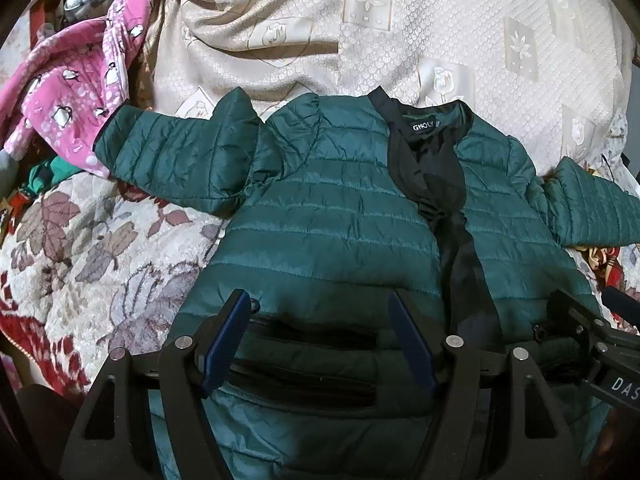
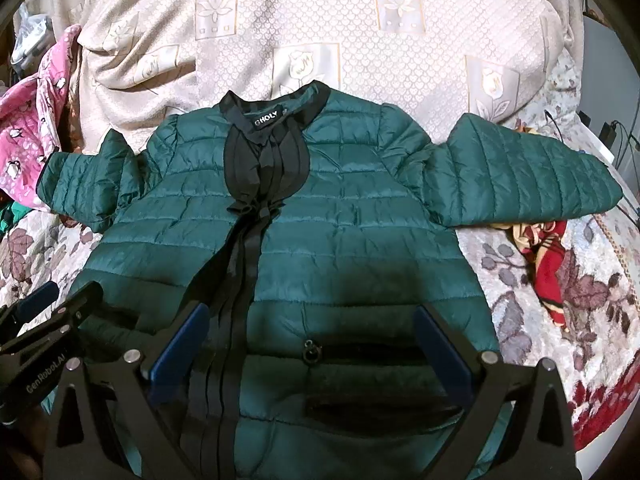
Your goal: Fold large clothes
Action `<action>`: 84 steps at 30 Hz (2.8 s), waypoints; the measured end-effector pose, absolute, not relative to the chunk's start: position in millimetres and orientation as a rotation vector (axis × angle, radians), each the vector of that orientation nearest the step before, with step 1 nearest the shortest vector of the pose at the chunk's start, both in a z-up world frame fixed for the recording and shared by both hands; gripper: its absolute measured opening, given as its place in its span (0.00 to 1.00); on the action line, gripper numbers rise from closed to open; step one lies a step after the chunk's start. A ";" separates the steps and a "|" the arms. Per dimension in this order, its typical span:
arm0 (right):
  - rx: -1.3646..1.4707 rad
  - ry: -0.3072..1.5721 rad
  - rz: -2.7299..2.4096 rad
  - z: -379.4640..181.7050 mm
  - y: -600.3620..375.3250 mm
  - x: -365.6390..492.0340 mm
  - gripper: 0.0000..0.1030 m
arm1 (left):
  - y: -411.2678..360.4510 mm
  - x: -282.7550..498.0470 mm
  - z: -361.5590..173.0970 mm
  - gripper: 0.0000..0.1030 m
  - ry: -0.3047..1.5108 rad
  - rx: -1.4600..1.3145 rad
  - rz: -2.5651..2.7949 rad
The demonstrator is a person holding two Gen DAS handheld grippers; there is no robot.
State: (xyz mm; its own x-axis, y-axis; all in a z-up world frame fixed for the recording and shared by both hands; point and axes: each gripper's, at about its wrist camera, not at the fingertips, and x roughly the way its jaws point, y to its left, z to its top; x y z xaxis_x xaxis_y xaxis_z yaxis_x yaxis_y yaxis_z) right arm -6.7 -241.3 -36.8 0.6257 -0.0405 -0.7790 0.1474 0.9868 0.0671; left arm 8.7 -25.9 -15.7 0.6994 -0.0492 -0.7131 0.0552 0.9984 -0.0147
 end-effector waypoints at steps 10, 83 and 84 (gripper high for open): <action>0.141 0.891 -0.112 -38.6 -242.0 0.1 1.00 | -26.2 14.4 -14.9 0.32 0.799 0.010 -0.059; 0.171 0.916 -0.098 -72.9 -237.4 137.7 1.00 | -4.7 147.6 -26.1 0.32 0.824 -0.020 0.005; 0.173 0.918 -0.096 -75.1 -236.2 140.4 1.00 | -4.0 149.5 -26.4 0.32 0.820 -0.017 0.008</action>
State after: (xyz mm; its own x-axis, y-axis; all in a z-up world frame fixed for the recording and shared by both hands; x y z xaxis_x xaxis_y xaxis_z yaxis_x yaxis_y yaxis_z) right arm 140.4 -236.2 -75.1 0.6043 -0.0083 -0.7967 0.1560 0.9818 0.1081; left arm 149.5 -4.0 -26.4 0.6819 0.0004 -0.7315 -0.0135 0.9998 -0.0120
